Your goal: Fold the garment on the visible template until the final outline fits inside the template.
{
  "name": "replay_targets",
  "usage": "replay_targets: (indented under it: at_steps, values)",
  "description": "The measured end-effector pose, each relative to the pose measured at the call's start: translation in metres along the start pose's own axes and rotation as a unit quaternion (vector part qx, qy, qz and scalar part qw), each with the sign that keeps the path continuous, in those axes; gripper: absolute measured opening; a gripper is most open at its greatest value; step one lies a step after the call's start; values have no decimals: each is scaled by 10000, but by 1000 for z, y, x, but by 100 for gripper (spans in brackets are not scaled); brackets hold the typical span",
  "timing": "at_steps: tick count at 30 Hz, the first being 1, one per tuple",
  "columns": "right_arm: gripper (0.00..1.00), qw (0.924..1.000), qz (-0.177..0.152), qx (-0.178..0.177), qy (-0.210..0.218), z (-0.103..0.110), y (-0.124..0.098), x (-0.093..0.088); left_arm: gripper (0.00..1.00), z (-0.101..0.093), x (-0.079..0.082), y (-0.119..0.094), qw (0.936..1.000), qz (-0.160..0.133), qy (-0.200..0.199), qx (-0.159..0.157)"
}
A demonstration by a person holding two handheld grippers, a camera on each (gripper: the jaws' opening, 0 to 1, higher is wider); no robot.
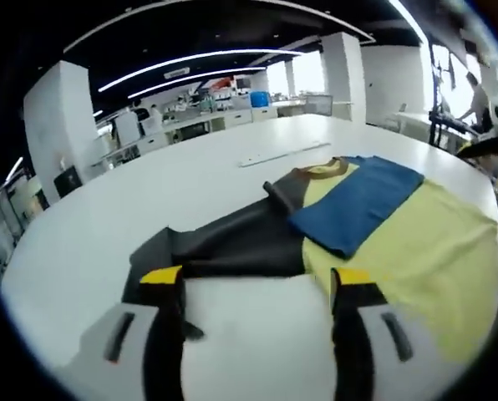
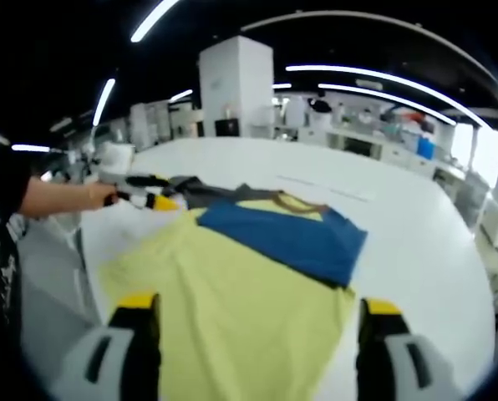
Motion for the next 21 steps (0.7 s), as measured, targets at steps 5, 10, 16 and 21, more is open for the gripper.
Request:
replay_targets:
  at_steps: [5,10,16,21]
  values:
    - [99,10000,1,3,11,2,-1,-1,68,24,-7,-6,9990,-67,116,428]
    - [99,10000,7,-7,20,3,-2,-1,59,40,-20,-2,9972,50,-457,593]
    - [99,10000,41,-44,73,1,-4,-5,49,51,-33,4,9921,305,-800,917]
    - [99,9999,26,-86,111,-1,-6,-6,38,61,-39,5,9893,362,-969,1031]
Point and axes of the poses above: the point that each gripper's makers call its tool centre point, and the gripper's own axes: y roughly forward along the fingers, z roughly to its left, x roughly out of its top, the point moved 2 cm from there along -y, roughly backward along the fingers, and after that the axes turned 12 degrees about -y, right-handed, at the moved point
